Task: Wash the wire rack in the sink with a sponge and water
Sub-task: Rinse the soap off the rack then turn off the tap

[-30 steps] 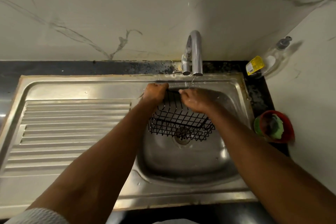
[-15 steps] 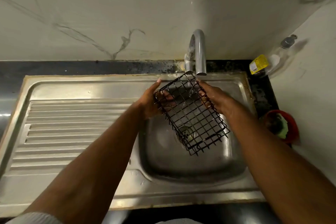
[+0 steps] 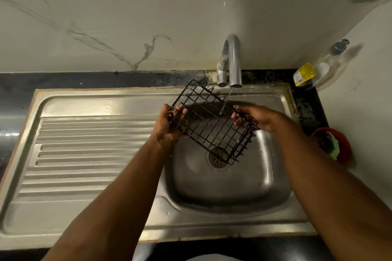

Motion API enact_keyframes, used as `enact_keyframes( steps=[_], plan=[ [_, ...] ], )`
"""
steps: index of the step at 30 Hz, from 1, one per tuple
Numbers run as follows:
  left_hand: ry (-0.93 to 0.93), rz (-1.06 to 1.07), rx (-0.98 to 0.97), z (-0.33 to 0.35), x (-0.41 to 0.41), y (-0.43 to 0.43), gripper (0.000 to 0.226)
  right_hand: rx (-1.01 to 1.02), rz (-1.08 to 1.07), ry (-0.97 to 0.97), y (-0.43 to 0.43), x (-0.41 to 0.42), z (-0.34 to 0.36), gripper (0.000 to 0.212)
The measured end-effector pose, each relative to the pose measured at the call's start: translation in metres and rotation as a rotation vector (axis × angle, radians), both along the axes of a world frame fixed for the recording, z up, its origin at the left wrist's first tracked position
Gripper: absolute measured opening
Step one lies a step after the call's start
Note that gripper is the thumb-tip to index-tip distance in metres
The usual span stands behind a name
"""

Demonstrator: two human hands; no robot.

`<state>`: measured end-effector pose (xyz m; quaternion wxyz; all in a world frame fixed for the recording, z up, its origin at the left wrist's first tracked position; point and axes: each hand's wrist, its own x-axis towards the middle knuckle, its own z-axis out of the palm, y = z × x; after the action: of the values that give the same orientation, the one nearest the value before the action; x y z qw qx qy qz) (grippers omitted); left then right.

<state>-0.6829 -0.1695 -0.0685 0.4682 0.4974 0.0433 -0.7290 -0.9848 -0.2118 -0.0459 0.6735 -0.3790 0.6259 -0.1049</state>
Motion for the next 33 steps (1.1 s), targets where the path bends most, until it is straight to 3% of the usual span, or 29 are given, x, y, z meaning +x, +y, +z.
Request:
enact_keyframes(
  steps=[3, 6, 8, 10, 12, 14, 16, 19, 24, 28, 31, 33],
  plan=[
    [-0.025, 0.023, 0.042, -0.002, -0.001, 0.008, 0.035, 0.068, -0.233, -0.169, 0.015, -0.013, -0.017, 0.042],
    [-0.017, -0.123, -0.014, 0.003, -0.011, 0.010, 0.034, 0.005, -0.411, -0.144, 0.028, -0.021, -0.032, 0.047],
    [-0.159, -0.258, -0.086, 0.008, -0.017, 0.006, 0.026, 0.001, -0.494, -0.121, 0.034, -0.030, -0.038, 0.038],
    [-0.425, -0.413, -0.187, 0.003, -0.019, -0.005, 0.024, 0.093, -0.529, -0.074, 0.038, -0.040, -0.043, 0.035],
    [-0.569, -0.552, -0.233, 0.004, -0.019, -0.015, 0.035, 0.156, -0.503, -0.015, 0.038, -0.047, -0.045, 0.027],
    [-0.597, -0.691, -0.243, 0.009, -0.022, -0.020, 0.061, 0.185, -0.483, 0.044, 0.034, -0.052, -0.045, 0.021],
    [-0.655, -0.792, -0.263, 0.014, -0.025, -0.022, 0.071, 0.224, -0.439, 0.062, 0.026, -0.055, -0.046, 0.019],
    [-0.662, -0.785, -0.253, 0.013, -0.024, -0.022, 0.060, 0.316, -0.319, 0.072, 0.013, -0.050, -0.044, 0.025],
    [-0.588, -0.737, -0.227, 0.010, -0.010, -0.017, 0.047, 0.319, -0.107, 0.266, -0.010, -0.029, -0.034, 0.030],
    [-0.442, -0.686, -0.202, 0.014, -0.004, -0.006, 0.041, 0.198, 0.036, 0.395, -0.024, -0.011, -0.013, 0.025],
    [-0.374, -0.615, -0.136, 0.009, -0.003, 0.004, 0.045, -0.077, 0.143, 0.494, -0.034, -0.004, -0.002, 0.031],
    [-0.352, -0.572, -0.087, 0.002, -0.002, 0.007, 0.048, -0.210, 0.166, 0.456, -0.038, 0.002, 0.011, 0.037]
  ],
)
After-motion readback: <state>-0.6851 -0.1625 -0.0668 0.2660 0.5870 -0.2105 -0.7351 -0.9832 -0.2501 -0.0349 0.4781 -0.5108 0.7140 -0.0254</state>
